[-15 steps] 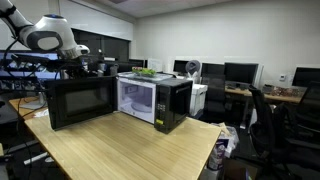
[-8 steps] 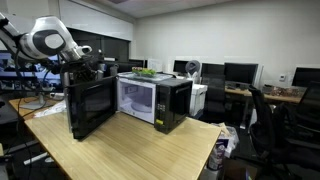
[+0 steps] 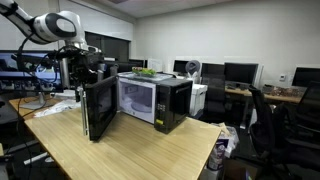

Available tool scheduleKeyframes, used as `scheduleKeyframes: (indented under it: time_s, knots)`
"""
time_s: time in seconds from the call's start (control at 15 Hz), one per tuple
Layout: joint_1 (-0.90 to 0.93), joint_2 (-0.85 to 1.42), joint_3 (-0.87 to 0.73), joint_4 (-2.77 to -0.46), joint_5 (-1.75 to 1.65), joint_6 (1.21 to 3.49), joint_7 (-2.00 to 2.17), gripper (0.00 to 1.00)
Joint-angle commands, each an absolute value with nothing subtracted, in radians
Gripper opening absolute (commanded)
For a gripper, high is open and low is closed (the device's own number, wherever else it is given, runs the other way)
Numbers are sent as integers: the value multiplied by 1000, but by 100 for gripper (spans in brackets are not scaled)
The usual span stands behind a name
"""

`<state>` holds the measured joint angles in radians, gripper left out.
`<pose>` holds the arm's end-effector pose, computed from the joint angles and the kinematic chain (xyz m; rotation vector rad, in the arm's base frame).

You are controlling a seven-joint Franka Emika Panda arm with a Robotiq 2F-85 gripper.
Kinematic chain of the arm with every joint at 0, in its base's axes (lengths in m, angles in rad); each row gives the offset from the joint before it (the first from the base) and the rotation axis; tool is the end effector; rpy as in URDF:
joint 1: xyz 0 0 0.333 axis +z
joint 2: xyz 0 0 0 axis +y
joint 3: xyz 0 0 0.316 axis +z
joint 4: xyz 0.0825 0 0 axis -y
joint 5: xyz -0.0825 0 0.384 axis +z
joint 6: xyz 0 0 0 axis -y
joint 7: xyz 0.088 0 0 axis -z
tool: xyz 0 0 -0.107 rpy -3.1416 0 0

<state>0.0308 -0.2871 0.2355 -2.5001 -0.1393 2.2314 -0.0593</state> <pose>0.4229 0.1105 0.3872 2.9069 0.5919 0.0378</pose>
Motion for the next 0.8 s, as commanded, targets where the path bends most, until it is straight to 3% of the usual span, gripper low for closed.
scheduleKeyframes:
  time_s: [0.0, 0.47, 0.73]
  knots:
    - [63, -231, 163, -2353, -117, 2008, -98, 2]
    - [32, -167, 33, -2282, -55, 1947, -95, 2]
    - [-2, -165, -12, -2325, -92, 2084, -48, 2]
